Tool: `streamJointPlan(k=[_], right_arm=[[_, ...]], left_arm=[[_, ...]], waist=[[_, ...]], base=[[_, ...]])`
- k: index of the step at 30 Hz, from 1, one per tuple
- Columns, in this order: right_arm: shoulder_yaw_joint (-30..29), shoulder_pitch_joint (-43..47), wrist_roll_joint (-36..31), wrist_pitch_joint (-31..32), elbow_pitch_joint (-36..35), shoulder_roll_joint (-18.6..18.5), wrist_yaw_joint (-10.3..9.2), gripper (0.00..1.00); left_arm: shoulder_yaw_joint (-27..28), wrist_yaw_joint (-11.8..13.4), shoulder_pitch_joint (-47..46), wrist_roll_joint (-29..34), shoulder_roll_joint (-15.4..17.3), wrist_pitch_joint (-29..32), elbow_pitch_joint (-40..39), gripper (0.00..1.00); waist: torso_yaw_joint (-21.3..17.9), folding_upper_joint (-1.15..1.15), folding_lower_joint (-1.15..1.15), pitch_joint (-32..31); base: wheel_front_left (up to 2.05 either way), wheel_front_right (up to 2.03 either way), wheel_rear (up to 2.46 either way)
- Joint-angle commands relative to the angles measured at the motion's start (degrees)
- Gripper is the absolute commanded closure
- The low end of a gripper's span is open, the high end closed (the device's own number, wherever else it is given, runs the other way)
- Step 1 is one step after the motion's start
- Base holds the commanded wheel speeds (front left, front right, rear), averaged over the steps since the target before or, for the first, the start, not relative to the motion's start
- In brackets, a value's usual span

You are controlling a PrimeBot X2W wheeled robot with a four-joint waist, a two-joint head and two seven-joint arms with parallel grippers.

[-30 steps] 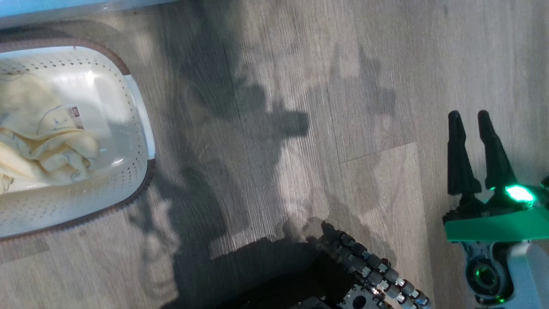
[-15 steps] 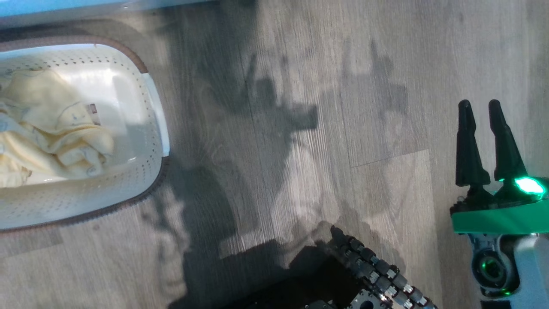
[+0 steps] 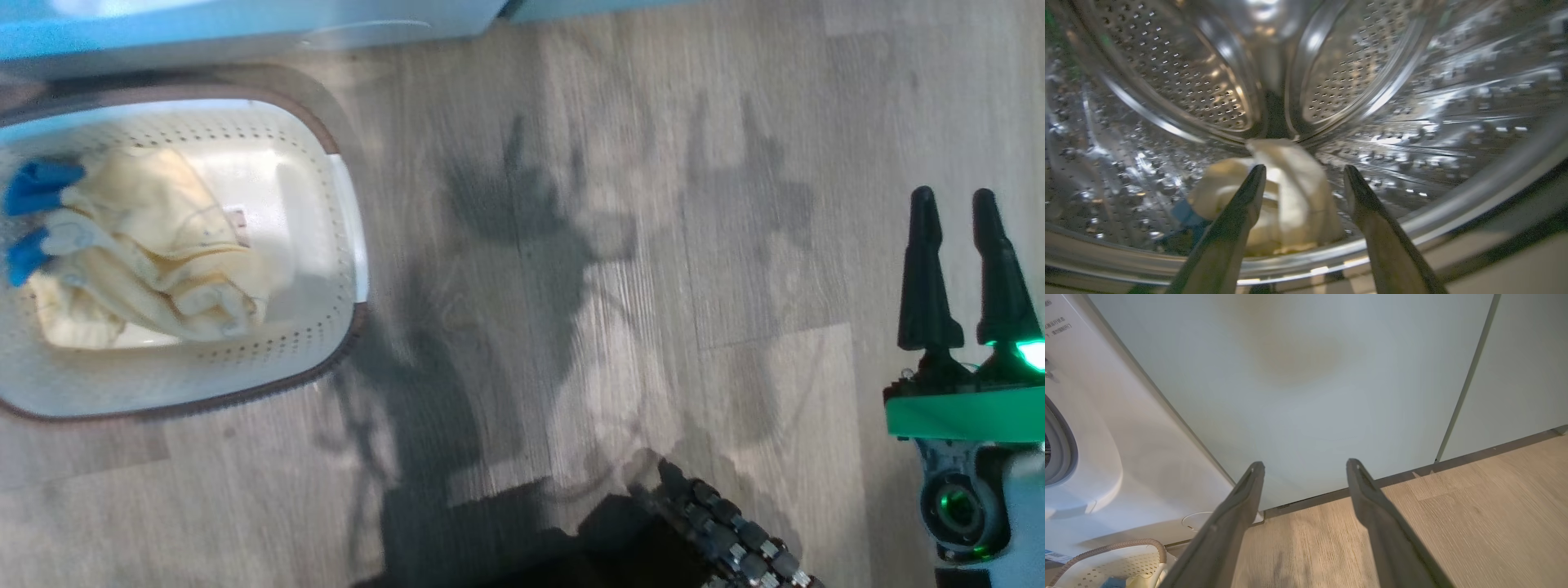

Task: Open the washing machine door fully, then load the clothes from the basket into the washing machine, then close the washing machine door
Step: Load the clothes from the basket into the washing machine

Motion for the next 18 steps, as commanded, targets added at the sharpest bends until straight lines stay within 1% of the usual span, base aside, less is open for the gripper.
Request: streamJointPlan(k=[1, 9, 14, 18], right_arm=[[0.0, 1.5, -0.7, -0.4, -1.6, -0.9, -0.16, 0.0], [-1.8, 2.4, -3.6, -0.4, -1.8, -0.9, -0.16, 0.0], [-3.3, 3.4, -6.1, -0.4, -1.7, -0.9, -0.16, 0.0], [-4.1, 4.2, -8.3, -0.4, -1.5, -0.9, -0.16, 0.0]], left_arm=[[2.6, 1.1, 2.9, -0.7, 2.0, -1.0, -5.2, 0.0], [5.9, 7.8, 21.8, -3.0, 0.4, -4.9, -22.0, 0.0], [7.2, 12.1, 33.6, -2.7, -0.8, -7.2, -30.3, 0.0], [7.2, 14.7, 41.7, -2.2, -2.4, -9.2, -35.1, 0.0]], waist=[[1.3, 0.0, 0.0, -1.4], [4.9, 0.0, 0.0, -5.7], [7.7, 0.0, 0.0, -8.8], [10.0, 0.0, 0.0, -11.4]], base=[[0.0, 0.0, 0.0], [0.0, 0.0, 0.0], [0.0, 0.0, 0.0], [0.0, 0.0, 0.0]])
